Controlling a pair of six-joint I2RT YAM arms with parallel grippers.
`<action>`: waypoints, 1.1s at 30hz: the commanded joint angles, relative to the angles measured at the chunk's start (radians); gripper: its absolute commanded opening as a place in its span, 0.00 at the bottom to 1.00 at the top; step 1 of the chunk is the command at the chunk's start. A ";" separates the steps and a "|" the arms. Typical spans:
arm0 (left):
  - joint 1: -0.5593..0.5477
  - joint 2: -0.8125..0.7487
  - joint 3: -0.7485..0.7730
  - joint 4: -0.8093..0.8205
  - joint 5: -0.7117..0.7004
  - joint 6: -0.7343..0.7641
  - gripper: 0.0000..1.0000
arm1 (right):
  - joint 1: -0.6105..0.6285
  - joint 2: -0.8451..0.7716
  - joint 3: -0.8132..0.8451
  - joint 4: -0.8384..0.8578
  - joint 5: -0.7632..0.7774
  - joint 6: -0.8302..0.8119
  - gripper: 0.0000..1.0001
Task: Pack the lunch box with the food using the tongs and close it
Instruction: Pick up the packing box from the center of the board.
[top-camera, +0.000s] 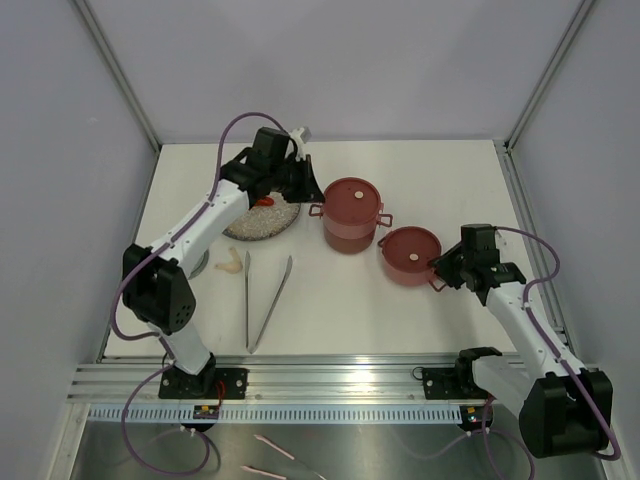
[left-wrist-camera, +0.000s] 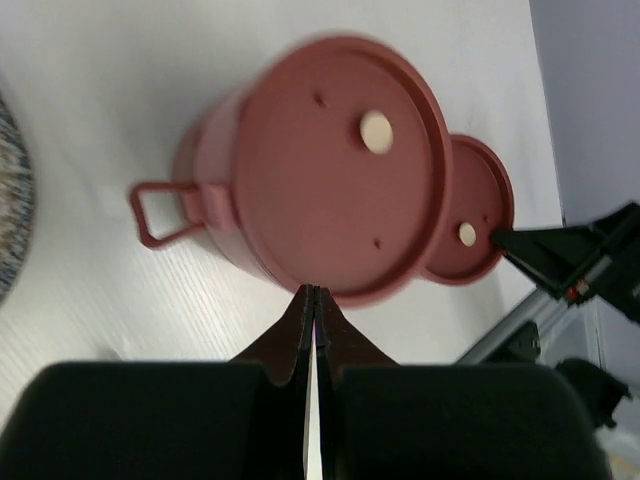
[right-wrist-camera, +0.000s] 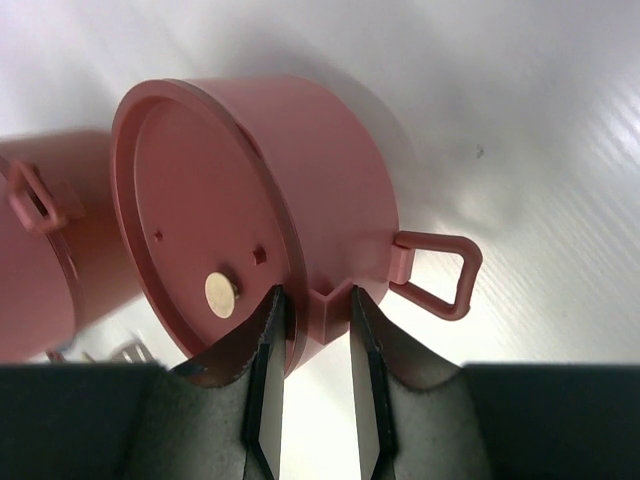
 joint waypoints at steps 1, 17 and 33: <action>-0.029 -0.104 -0.086 -0.006 0.042 0.033 0.00 | -0.004 -0.008 0.102 -0.062 -0.144 -0.106 0.00; -0.092 -0.356 -0.556 -0.006 0.099 -0.065 0.52 | 0.146 0.265 0.192 -0.210 -0.448 -0.424 0.00; -0.129 -0.255 -0.754 0.265 0.185 -0.088 0.79 | 0.245 0.469 0.251 -0.077 -0.515 -0.528 0.00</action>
